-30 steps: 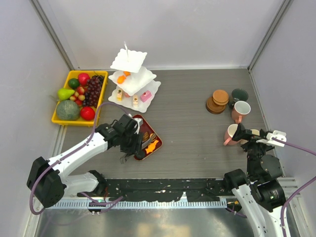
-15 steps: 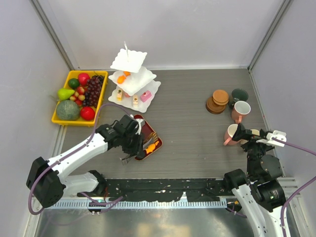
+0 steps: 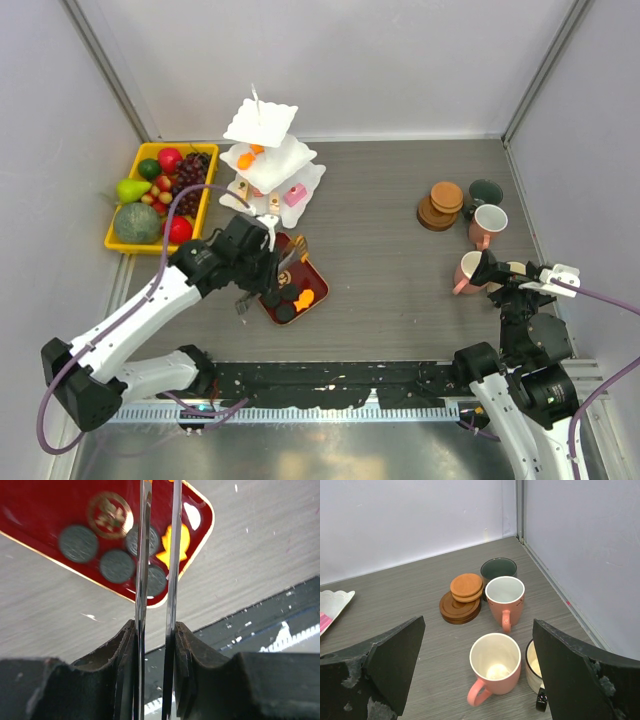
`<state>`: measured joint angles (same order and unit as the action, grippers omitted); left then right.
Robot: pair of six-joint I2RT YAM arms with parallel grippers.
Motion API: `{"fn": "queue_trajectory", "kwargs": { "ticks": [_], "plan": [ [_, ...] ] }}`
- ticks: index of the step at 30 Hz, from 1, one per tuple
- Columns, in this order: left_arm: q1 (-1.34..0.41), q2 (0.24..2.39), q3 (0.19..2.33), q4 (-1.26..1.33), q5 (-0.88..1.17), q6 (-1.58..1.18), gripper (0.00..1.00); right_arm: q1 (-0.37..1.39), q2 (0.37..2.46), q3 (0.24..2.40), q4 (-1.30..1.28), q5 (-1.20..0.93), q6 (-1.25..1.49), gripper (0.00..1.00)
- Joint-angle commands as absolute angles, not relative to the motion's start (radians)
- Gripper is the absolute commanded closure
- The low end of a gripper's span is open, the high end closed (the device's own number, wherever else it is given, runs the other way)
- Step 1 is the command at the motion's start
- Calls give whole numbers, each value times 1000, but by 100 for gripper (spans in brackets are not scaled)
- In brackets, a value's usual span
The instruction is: Serve the afternoon tea
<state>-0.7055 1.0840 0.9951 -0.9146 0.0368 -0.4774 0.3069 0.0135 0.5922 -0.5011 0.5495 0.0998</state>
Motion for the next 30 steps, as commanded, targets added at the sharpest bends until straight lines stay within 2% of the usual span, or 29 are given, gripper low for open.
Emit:
{"fn": "queue_trajectory", "kwargs": {
  "ticks": [1,6,14,21,30],
  "plan": [
    [-690,1127,1213,-1008,-187,-326,74,311,23,594,-459,568,86,5],
    [-669,1254,1448,-1043,-346,-166,74,311,23,594,-460,569,84,5],
    [-627,1521,1742,-1031,-491,86,74,313,17,592,-459,572,86,5],
    [-607,1692,1854,-963,-590,231,73,311,23,591,-460,571,86,5],
    [-586,1821,1891,-862,-644,325,71,313,31,589,-460,571,84,5]
  ]
}}
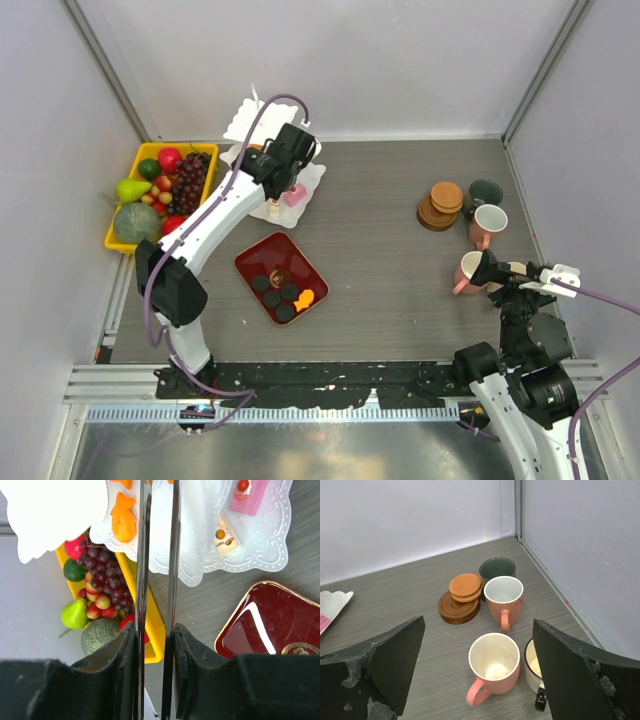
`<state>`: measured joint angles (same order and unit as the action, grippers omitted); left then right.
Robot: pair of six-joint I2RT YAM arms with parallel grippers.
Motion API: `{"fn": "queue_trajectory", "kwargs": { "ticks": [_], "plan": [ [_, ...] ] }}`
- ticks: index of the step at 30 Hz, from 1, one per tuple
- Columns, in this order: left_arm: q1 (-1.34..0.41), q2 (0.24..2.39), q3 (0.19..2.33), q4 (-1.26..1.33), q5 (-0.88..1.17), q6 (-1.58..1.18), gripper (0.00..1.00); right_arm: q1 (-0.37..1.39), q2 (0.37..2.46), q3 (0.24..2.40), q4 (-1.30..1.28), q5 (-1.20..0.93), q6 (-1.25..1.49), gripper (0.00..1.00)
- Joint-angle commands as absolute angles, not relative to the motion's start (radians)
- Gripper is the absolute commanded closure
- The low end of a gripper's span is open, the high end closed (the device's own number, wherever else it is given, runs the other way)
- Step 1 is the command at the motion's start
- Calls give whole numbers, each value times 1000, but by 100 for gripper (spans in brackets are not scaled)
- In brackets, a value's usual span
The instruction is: Serve the afternoon tea
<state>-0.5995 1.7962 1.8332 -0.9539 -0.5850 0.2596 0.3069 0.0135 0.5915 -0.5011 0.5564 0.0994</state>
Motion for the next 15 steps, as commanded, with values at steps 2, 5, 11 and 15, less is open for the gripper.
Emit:
{"fn": "queue_trajectory", "kwargs": {
  "ticks": [2,5,11,15],
  "plan": [
    [-581,1847,1898,-864,-649,328,69,313,32,591,-460,571,84,5],
    [-574,1868,1899,-853,-647,331,66,311,34,591,-460,566,83,5],
    [-571,1894,1921,-876,-627,315,59,311,31,591,-460,566,84,4],
    [-571,1864,1904,-882,-583,285,49,311,29,591,-459,568,84,5]
  ]
}}
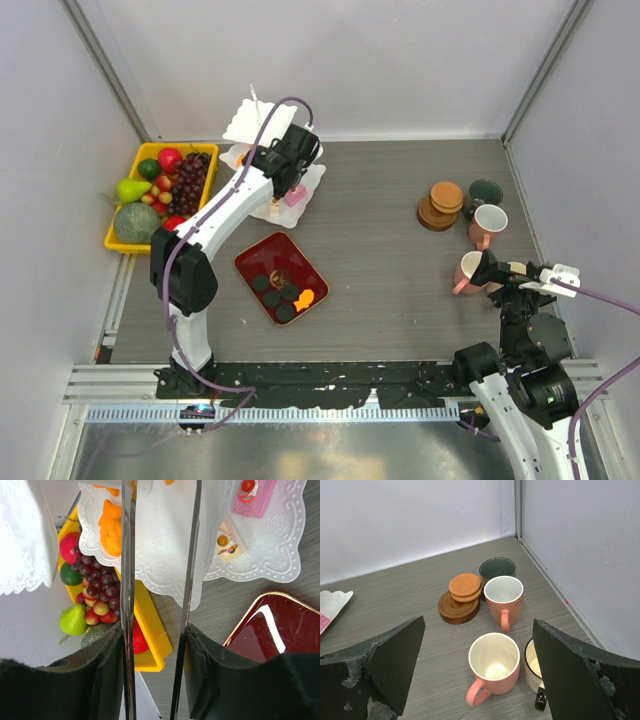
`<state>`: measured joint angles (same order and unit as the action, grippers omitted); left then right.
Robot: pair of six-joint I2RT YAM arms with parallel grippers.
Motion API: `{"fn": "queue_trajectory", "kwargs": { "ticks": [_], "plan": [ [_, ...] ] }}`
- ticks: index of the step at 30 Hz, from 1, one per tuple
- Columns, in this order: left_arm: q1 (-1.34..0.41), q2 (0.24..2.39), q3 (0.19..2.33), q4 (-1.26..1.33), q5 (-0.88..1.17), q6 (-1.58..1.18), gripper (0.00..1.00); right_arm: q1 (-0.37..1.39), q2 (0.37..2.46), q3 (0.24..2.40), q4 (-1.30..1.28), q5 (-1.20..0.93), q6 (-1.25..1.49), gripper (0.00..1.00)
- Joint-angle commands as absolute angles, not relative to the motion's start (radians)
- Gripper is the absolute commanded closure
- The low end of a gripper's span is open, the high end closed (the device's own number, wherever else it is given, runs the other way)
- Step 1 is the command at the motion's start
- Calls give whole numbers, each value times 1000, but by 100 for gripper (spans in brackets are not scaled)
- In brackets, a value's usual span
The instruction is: Serve the afternoon tea
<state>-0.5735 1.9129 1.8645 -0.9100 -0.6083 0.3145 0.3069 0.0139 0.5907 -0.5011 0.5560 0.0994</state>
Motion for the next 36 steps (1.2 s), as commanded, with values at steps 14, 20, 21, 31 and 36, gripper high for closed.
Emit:
{"fn": "queue_trajectory", "kwargs": {
  "ticks": [14,20,21,31,36],
  "plan": [
    [-571,1720,1919,-992,-402,134,44,313,28,591,-460,563,84,5],
    [-574,1602,1836,-1035,-289,32,48,311,28,592,-460,566,84,5],
    [-575,1577,1816,-1045,-269,17,49,311,28,592,-460,565,86,5],
    [-589,1319,1478,-1052,-39,-150,53,311,28,592,-460,568,87,5],
    [-646,1218,1313,-1049,-5,-210,53,311,28,592,-459,566,84,5]
  ]
}}
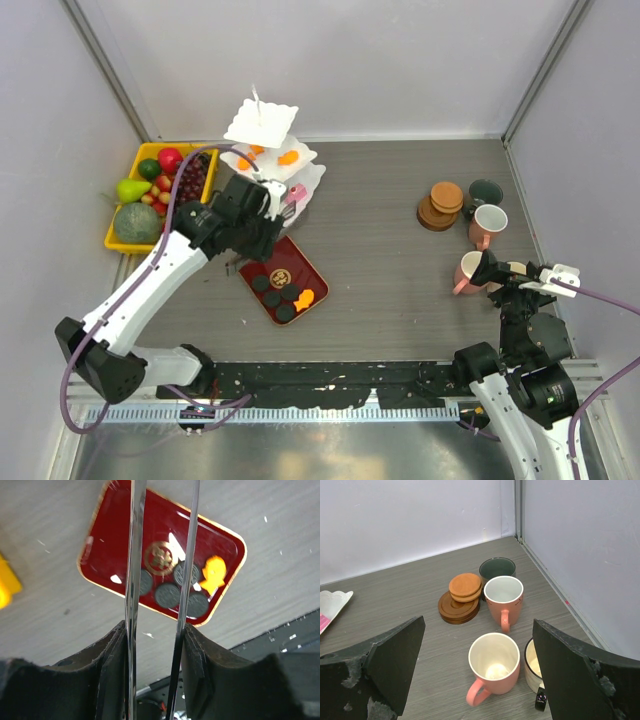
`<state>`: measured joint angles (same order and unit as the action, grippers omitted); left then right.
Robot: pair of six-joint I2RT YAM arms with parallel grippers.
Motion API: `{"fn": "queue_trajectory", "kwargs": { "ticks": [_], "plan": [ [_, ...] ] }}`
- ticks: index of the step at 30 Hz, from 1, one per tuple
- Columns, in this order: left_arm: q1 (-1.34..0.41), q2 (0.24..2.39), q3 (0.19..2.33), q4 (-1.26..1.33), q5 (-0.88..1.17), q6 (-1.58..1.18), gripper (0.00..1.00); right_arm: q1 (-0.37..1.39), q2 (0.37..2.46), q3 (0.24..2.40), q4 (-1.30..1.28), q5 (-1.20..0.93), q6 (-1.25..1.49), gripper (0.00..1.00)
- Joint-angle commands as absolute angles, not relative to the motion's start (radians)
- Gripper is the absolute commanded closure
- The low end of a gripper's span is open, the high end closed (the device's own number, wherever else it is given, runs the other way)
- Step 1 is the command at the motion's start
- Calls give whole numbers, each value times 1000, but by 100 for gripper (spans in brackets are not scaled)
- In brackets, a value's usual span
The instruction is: Serve the afternoon tea
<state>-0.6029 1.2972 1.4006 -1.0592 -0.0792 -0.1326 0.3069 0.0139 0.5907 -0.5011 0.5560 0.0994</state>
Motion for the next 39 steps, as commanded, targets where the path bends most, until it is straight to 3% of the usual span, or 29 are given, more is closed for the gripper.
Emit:
{"fn": "queue_trajectory", "kwargs": {
  "ticks": [1,12,18,39],
  "plan": [
    [-661,1204,1284,-1052,-5,-227,53,311,28,592,-460,569,84,4],
    [-811,1100,1023,-1034,40,-371,52,311,32,592,-459,566,86,4],
    [-882,1086,991,-1071,25,-434,53,311,31,591,-460,566,84,5],
    [-885,1178,954,-1058,9,-459,52,311,32,592,-459,569,84,5]
  ]
}}
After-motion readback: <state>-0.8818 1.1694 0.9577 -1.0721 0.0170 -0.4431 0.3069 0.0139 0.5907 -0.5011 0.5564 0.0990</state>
